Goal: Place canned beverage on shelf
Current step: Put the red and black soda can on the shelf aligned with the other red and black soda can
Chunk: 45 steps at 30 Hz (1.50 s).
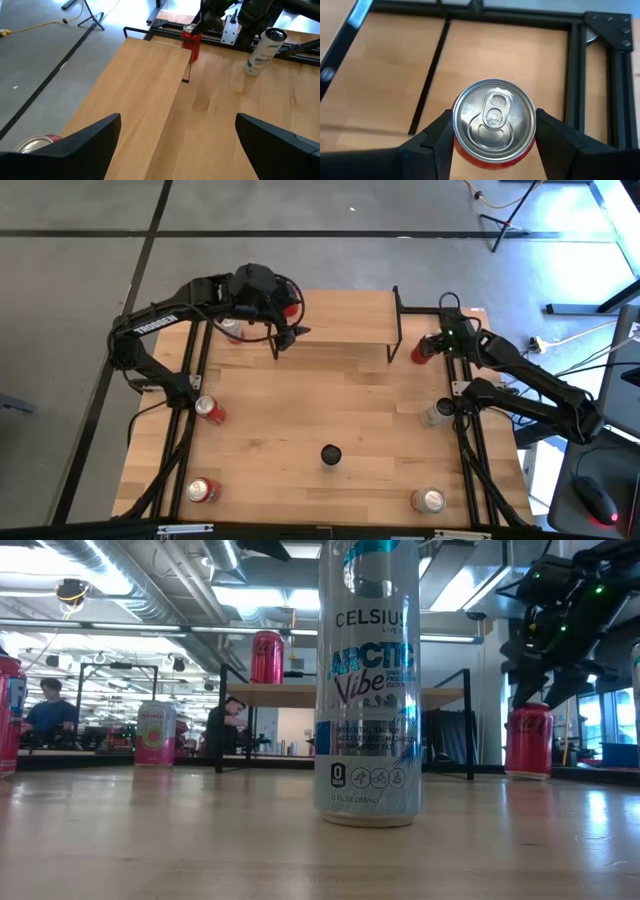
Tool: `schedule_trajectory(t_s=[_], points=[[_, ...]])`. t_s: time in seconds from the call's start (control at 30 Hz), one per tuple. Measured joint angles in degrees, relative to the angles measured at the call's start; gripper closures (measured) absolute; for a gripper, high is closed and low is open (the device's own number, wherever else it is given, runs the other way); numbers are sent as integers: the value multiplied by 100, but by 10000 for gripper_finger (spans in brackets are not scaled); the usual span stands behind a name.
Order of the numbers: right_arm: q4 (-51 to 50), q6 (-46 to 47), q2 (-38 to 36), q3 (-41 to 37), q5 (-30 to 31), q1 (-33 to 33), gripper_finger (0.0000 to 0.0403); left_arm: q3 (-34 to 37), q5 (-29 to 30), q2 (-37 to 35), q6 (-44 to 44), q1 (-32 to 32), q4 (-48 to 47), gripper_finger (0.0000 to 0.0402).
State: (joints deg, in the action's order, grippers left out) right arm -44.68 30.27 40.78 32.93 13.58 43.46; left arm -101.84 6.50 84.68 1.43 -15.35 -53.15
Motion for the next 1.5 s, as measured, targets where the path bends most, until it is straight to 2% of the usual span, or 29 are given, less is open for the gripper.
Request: schedule_trajectory(t_s=[0.43,0.83,1.13,1.3,1.5], points=[[93,-109,32,-11,-1123,-31,194,0,0,0,120,225,3,20],[142,-18,70,-9,-930,-1691,194,0,20,0,155,358,1,20],[853,-437,513,-13,-1066,-2942,189,0,7,0,147,382,-92,20],[1628,-939,1016,-10,-1096,-3343,188,35,-19,22,254,653,-529,20],[2361,-1127,1515,-2,-1121,-3454,187,760,-245,-16,258,1090,-214,20]])
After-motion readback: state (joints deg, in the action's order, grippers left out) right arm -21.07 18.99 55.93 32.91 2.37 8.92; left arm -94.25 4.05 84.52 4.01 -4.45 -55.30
